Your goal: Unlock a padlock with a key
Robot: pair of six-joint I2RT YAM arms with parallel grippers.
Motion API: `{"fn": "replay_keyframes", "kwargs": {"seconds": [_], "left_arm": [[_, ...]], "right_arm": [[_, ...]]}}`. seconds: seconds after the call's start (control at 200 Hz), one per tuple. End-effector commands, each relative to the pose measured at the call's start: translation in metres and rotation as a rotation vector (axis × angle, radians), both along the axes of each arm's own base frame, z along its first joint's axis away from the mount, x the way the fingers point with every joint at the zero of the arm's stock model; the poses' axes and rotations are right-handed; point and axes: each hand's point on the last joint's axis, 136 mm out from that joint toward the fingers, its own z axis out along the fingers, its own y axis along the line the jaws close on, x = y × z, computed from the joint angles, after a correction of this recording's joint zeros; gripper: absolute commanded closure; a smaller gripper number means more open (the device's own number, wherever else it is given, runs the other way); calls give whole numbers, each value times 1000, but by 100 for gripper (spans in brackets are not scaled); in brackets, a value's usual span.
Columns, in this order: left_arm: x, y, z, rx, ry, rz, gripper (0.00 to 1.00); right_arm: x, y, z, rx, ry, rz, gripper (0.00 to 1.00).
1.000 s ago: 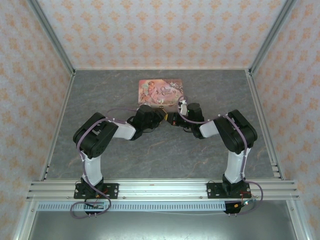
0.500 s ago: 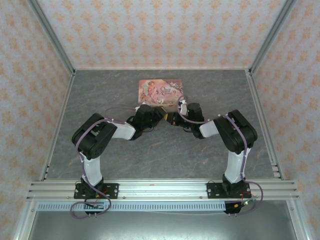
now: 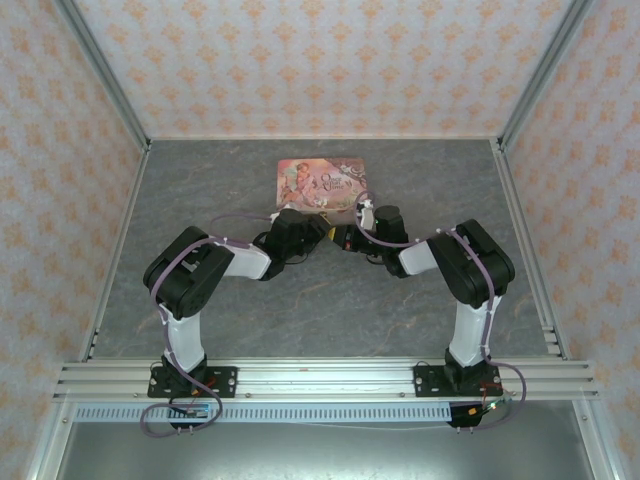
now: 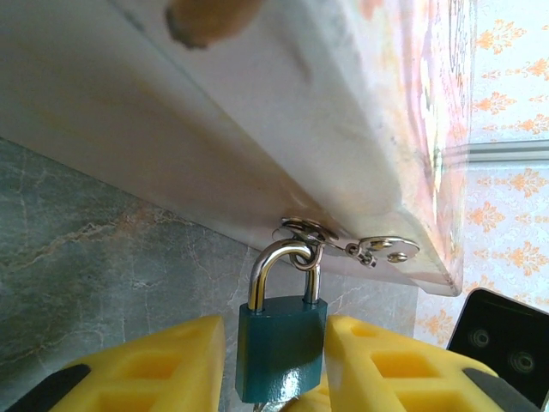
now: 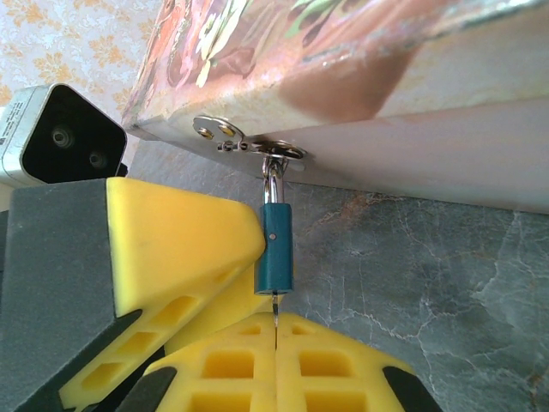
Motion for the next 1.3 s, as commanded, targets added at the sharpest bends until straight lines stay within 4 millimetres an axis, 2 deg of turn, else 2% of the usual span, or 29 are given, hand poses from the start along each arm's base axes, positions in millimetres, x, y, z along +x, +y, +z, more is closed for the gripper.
{"fn": "replay_keyframes", "kwargs": {"seconds": [0.0, 0.18, 0.39, 0.515, 0.871, 1.101, 1.296], "left_arm": [[5, -6, 5, -14, -19, -10, 68], [6, -9, 9, -23, -24, -21, 70], [6, -12, 13, -40, -31, -25, 80], [5, -9, 10, -30, -24, -18, 87], [8, -8, 21, -40, -31, -3, 96], [7, -8, 18, -35, -21, -2, 100], [5, -6, 19, -34, -2, 4, 100]], "right_arm": [[9, 10, 26, 58, -79, 20, 100], [11, 11, 29, 72, -79, 19, 100], [11, 12, 34, 86, -79, 20, 100], [12, 6, 34, 73, -80, 3, 100], [12, -5, 29, 42, -80, -21, 80], [12, -12, 29, 3, -98, -41, 68], [7, -33, 26, -173, -163, -68, 53]]}}
